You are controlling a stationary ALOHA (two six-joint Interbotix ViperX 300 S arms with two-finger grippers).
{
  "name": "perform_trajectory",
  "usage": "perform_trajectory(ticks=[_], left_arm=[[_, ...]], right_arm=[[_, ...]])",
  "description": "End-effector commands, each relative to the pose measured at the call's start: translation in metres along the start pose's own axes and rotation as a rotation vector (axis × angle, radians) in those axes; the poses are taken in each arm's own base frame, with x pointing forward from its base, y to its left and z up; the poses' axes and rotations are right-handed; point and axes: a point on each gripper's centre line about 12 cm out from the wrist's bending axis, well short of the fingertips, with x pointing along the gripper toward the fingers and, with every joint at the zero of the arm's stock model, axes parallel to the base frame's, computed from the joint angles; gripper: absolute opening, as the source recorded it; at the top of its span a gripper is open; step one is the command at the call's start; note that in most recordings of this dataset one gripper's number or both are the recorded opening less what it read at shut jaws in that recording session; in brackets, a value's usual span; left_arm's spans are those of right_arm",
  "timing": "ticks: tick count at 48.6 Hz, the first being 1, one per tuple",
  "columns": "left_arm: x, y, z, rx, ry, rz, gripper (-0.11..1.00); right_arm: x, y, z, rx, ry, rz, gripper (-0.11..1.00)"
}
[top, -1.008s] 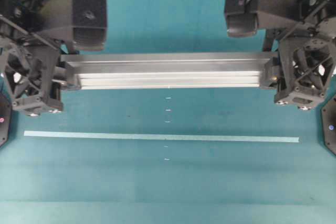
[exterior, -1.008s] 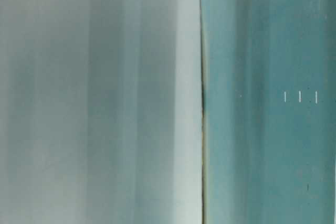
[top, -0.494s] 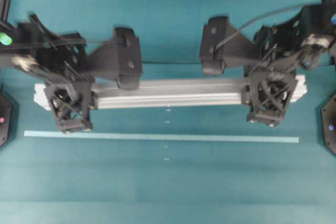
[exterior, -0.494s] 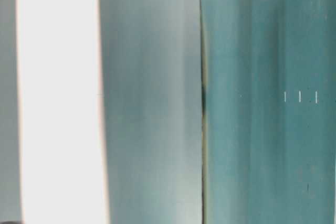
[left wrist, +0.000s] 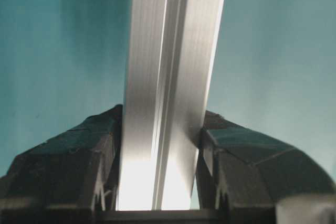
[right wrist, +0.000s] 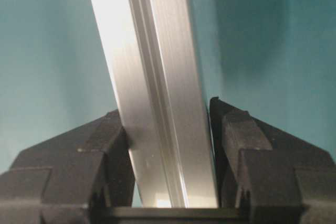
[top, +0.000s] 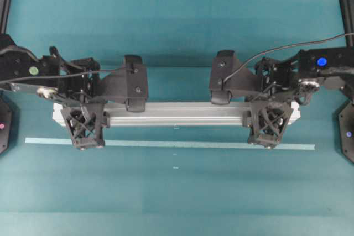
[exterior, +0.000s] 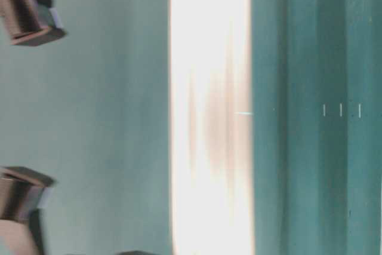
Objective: Lift the metal rail with both hands and move it towards you.
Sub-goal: 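Carry the held rail back down toward the pale strip, then lower the rail onto the table just above the pale strip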
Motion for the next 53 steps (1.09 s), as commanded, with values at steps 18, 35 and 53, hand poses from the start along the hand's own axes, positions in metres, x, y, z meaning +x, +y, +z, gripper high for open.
perform_trajectory(ticks=[18, 35, 53], left_arm=[[0.047, 0.006, -0.001, -0.040, -0.008, 0.003, 0.30], [0.071, -0.001, -0.003, -0.030, 0.037, 0.003, 0.30], [0.076, -0.004, -0.007, -0.053, 0.031, -0.001, 0.30]], right_arm=[[0.051, 0.002, -0.011, -0.017, 0.045, -0.015, 0.43], [0.077, 0.006, -0.019, -0.033, 0.038, -0.017, 0.43], [0.087, 0.008, -0.017, -0.040, 0.033, -0.018, 0.42]])
